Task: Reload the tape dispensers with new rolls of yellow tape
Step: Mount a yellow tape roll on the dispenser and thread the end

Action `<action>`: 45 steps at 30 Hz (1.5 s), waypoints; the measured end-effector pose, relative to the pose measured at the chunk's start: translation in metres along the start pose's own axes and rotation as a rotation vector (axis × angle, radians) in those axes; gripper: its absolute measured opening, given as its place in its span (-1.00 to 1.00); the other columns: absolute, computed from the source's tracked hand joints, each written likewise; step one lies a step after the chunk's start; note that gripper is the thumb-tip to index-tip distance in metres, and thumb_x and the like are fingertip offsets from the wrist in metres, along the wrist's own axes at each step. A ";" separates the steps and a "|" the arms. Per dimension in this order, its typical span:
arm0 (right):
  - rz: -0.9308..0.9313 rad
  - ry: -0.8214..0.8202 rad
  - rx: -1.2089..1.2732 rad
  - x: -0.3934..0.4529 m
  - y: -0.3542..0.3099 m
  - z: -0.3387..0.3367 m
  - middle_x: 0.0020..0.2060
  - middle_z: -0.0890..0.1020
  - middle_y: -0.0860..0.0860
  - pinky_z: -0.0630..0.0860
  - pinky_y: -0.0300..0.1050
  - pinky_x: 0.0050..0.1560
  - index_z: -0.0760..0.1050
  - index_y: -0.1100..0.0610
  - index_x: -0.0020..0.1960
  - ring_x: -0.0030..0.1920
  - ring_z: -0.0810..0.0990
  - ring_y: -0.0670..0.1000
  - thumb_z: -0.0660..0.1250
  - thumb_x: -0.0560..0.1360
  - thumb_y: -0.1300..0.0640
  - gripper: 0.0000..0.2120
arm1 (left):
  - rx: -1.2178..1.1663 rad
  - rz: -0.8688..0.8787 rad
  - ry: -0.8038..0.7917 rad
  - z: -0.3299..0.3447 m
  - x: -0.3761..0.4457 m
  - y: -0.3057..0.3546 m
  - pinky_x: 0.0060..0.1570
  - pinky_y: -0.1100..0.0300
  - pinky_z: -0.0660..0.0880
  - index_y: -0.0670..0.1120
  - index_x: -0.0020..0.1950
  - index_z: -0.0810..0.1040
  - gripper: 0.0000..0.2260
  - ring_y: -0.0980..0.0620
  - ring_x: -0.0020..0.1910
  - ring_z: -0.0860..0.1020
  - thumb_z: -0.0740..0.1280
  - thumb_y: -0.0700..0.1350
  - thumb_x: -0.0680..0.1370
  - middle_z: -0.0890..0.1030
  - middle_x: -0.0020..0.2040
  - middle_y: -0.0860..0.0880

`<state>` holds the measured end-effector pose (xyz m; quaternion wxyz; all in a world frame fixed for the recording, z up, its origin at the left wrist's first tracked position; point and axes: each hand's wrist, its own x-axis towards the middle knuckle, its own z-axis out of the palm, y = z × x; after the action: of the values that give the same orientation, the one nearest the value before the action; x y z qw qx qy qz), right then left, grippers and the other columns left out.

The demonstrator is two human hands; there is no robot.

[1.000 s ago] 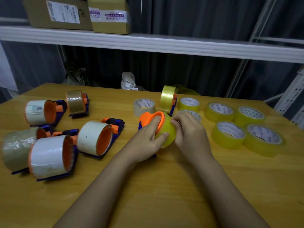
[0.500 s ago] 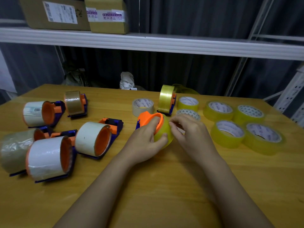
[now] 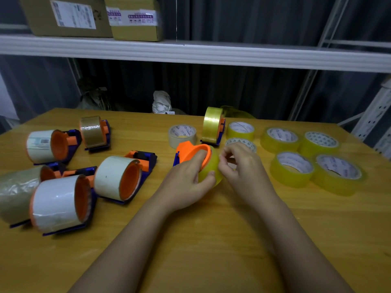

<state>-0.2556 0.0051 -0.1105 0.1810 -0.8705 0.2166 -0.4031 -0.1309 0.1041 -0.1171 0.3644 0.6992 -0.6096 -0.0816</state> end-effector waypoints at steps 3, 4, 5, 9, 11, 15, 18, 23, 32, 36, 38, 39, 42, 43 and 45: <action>0.073 -0.010 0.073 -0.001 -0.004 -0.002 -0.22 0.46 -0.08 0.50 -0.07 -0.10 0.41 0.08 -0.18 -0.16 0.46 -0.07 0.33 0.47 0.30 -0.83 | -0.018 0.009 -0.017 0.000 0.000 -0.004 -0.24 -0.16 0.47 0.03 0.22 0.30 -0.59 -0.06 -0.26 0.55 0.13 0.21 0.46 0.58 -0.15 -0.17; 0.093 -0.012 0.093 -0.001 -0.005 -0.003 -0.21 0.46 -0.09 0.53 -0.03 -0.08 0.41 0.08 -0.19 -0.14 0.48 -0.05 0.33 0.47 0.31 -0.83 | -0.036 0.020 -0.020 0.000 0.001 -0.005 -0.24 -0.16 0.48 0.04 0.20 0.31 -0.59 -0.07 -0.24 0.56 0.12 0.22 0.45 0.58 -0.14 -0.17; 0.109 -0.010 0.110 -0.001 -0.005 -0.004 -0.20 0.48 -0.08 0.54 0.01 -0.07 0.42 0.08 -0.19 -0.12 0.50 -0.03 0.33 0.47 0.31 -0.83 | -0.052 0.030 -0.021 0.000 0.001 -0.006 -0.24 -0.16 0.49 0.04 0.19 0.32 -0.60 -0.07 -0.23 0.57 0.12 0.23 0.45 0.58 -0.13 -0.18; 0.151 0.017 0.174 0.000 -0.006 -0.007 -0.16 0.55 -0.06 0.53 -0.23 -0.10 0.49 0.08 -0.14 -0.09 0.55 -0.11 0.33 0.50 0.30 -0.86 | -0.069 0.036 -0.017 0.001 0.002 -0.008 -0.23 -0.16 0.49 0.09 0.18 0.30 -0.63 -0.07 -0.22 0.57 0.12 0.22 0.45 0.57 -0.13 -0.18; 0.189 0.015 0.247 0.000 -0.009 -0.009 -0.11 0.56 -0.09 0.44 -0.45 -0.13 0.51 0.09 -0.06 -0.07 0.54 -0.26 0.32 0.52 0.30 -0.87 | -0.069 0.041 -0.013 0.001 0.002 -0.009 -0.25 -0.16 0.48 0.08 0.17 0.31 -0.64 -0.07 -0.23 0.56 0.12 0.22 0.45 0.57 -0.14 -0.18; 0.161 0.003 0.239 0.000 -0.008 -0.011 -0.11 0.60 -0.09 0.48 -0.43 -0.10 0.61 0.10 -0.06 -0.03 0.54 -0.24 0.40 0.50 0.24 -0.93 | -0.084 0.039 -0.010 0.000 0.002 -0.007 -0.25 -0.16 0.49 0.15 0.18 0.28 -0.66 -0.05 -0.22 0.56 0.12 0.22 0.45 0.56 -0.13 -0.17; 0.141 0.080 0.172 0.000 -0.005 -0.011 -0.19 0.63 -0.05 0.46 -0.42 -0.16 0.66 0.13 -0.13 -0.13 0.54 -0.24 0.43 0.48 0.24 -0.95 | -0.076 0.047 -0.013 0.001 0.001 -0.005 -0.24 -0.15 0.50 0.17 0.19 0.25 -0.65 -0.07 -0.20 0.57 0.11 0.22 0.44 0.57 -0.10 -0.19; 0.055 0.125 -0.014 -0.002 -0.009 -0.001 -0.18 0.63 0.01 0.50 -0.20 -0.14 0.61 0.16 -0.08 -0.14 0.55 -0.05 0.35 0.52 0.20 -0.93 | -0.084 0.031 -0.003 0.001 0.000 -0.003 -0.19 -0.17 0.51 0.19 0.20 0.21 -0.62 -0.11 -0.14 0.57 0.09 0.24 0.42 0.57 -0.04 -0.22; 0.488 0.066 0.384 0.005 -0.005 -0.009 -0.25 0.62 -0.03 0.55 -0.25 -0.09 0.55 0.04 -0.21 -0.19 0.57 -0.08 0.33 0.54 0.25 -0.80 | -0.178 0.012 -0.056 0.000 0.000 -0.003 -0.20 -0.16 0.49 0.14 0.27 0.31 -0.65 -0.04 -0.19 0.56 0.16 0.18 0.51 0.55 -0.11 -0.09; 0.581 0.095 0.562 0.006 -0.007 -0.009 -0.22 0.65 0.06 0.58 0.13 0.10 0.57 0.07 -0.21 -0.09 0.64 0.10 0.33 0.54 0.27 -0.81 | -0.267 -0.040 -0.088 -0.002 -0.002 -0.003 -0.06 -0.14 0.51 0.24 0.27 0.27 -0.64 -0.03 -0.07 0.57 0.21 0.13 0.49 0.54 0.02 -0.05; 0.541 0.110 0.542 0.005 -0.010 -0.008 -0.20 0.66 0.05 0.59 0.11 0.08 0.56 0.05 -0.21 -0.07 0.64 0.12 0.34 0.54 0.27 -0.80 | -0.309 -0.063 -0.103 -0.004 -0.001 0.000 0.00 -0.11 0.52 0.32 0.25 0.19 -0.61 0.00 -0.01 0.55 0.25 0.05 0.49 0.49 0.09 0.00; 0.517 0.116 0.522 0.004 -0.011 -0.007 -0.20 0.66 0.05 0.60 0.08 0.06 0.56 0.04 -0.21 -0.06 0.64 0.11 0.34 0.54 0.26 -0.80 | -0.334 -0.064 -0.111 -0.004 -0.001 0.002 0.03 -0.09 0.52 0.32 0.23 0.16 -0.60 0.03 -0.01 0.54 0.27 0.01 0.52 0.48 0.09 0.03; 0.446 0.111 0.476 0.003 -0.013 -0.007 -0.21 0.65 0.00 0.58 -0.17 -0.05 0.56 0.03 -0.18 -0.14 0.62 -0.07 0.35 0.54 0.23 -0.84 | -0.428 -0.065 -0.054 -0.002 0.001 0.006 0.09 -0.08 0.51 0.28 0.15 0.28 -0.74 0.08 0.00 0.55 0.30 0.08 0.55 0.53 0.06 0.05; 0.431 0.106 0.470 0.003 -0.015 -0.007 -0.22 0.64 -0.02 0.56 -0.24 -0.09 0.56 0.03 -0.18 -0.18 0.59 -0.13 0.35 0.54 0.23 -0.84 | -0.440 -0.070 -0.020 -0.001 0.002 0.007 0.06 -0.10 0.52 0.23 0.15 0.34 -0.76 0.04 -0.01 0.56 0.28 0.14 0.53 0.55 0.04 0.01; 0.426 0.103 0.478 0.002 -0.016 -0.006 -0.23 0.62 -0.04 0.54 -0.24 -0.11 0.55 0.03 -0.18 -0.21 0.57 -0.16 0.35 0.53 0.22 -0.84 | -0.441 -0.076 0.007 0.001 0.003 0.006 0.05 -0.10 0.52 0.16 0.23 0.36 -0.73 0.03 -0.01 0.57 0.25 0.15 0.55 0.56 0.02 0.01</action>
<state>-0.2558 0.0165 -0.0975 0.4494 -0.7171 0.3019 -0.4390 -0.1352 0.1014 -0.1132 0.5073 0.6255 -0.5489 -0.2239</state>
